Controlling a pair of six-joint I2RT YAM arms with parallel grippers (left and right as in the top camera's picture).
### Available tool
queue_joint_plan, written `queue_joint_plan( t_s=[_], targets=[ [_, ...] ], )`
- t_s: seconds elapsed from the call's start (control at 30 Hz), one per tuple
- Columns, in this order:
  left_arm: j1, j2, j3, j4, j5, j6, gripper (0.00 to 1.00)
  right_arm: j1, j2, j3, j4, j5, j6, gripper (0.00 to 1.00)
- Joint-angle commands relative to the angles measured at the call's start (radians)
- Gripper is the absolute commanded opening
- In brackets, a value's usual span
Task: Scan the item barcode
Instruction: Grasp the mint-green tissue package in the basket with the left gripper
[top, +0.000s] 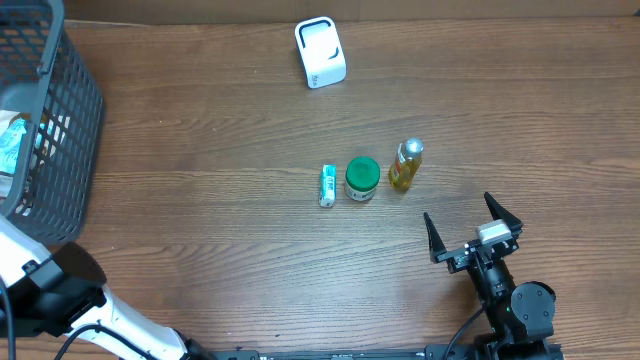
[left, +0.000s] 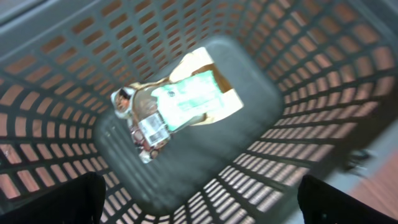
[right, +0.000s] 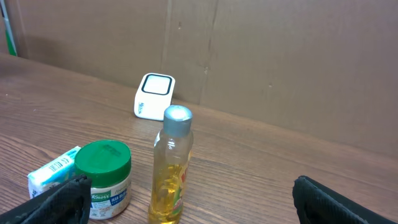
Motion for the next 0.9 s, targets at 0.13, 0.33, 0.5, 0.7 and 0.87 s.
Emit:
queue_joint_plan(
  t_s=[0.13,0.33,0.5,0.7,0.87],
  targets=[
    [0.050,0.017,-0.156,0.063,-0.020,0.007,1.00,0.002,-0.008,-0.011,0.004,-0.002,0.000,1.00],
    [0.058,0.020,-0.291,0.137,-0.029,0.046,1.00,0.002,-0.008,-0.011,0.004,-0.002,0.000,1.00],
    [0.058,0.020,-0.373,0.180,-0.117,0.050,1.00,0.002,-0.008,-0.011,0.004,-0.002,0.000,1.00],
    [0.058,0.022,-0.394,0.198,-0.115,0.057,1.00,0.002,-0.008,-0.011,0.004,-0.002,0.000,1.00],
    [0.058,0.038,-0.395,0.212,-0.114,0.080,1.00,0.002,-0.008,-0.011,0.004,-0.002,0.000,1.00]
  ],
)
